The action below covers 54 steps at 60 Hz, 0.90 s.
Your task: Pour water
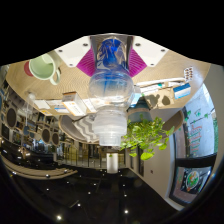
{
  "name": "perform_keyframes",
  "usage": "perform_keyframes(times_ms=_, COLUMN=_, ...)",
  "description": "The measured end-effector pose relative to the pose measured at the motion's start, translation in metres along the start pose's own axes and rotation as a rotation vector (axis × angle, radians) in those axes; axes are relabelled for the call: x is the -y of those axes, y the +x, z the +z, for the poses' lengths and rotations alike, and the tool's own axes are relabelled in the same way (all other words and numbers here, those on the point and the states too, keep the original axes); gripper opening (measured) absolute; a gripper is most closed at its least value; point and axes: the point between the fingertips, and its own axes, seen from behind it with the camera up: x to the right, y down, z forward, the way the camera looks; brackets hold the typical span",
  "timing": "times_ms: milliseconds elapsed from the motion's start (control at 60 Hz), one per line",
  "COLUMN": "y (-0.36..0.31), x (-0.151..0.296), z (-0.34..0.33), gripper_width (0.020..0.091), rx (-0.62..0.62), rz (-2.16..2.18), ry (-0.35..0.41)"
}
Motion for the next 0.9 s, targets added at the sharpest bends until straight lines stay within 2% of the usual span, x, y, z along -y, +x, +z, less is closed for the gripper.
perform_keyframes(times_ms=83, y=-0.001, x=0.000, z=-0.004, gripper_width=0.0360, rx=-0.001, rz=0.001, ry=-0.003)
perform_keyframes(times_ms=217, y=-0.006, x=0.009, z=-0.018, gripper_width=0.0357, rx=0.017, rz=-0.006, ry=-0.006)
perform_keyframes(times_ms=317, y=-0.013, x=0.033, z=-0.038, gripper_width=0.0357, rx=0.055, rz=0.053, ry=0.012)
perform_keyframes(times_ms=567, y=-0.033, x=0.115, z=-0.092, gripper_width=0.0353, rx=0.365, rz=0.708, ry=0.046)
perform_keyframes(times_ms=683, y=-0.020, x=0.130, z=-0.099, gripper_width=0.0353, rx=0.482, rz=1.031, ry=0.039)
perform_keyframes(times_ms=900, y=0.020, x=0.111, z=-0.082, gripper_width=0.0352, rx=0.607, rz=1.635, ry=-0.026)
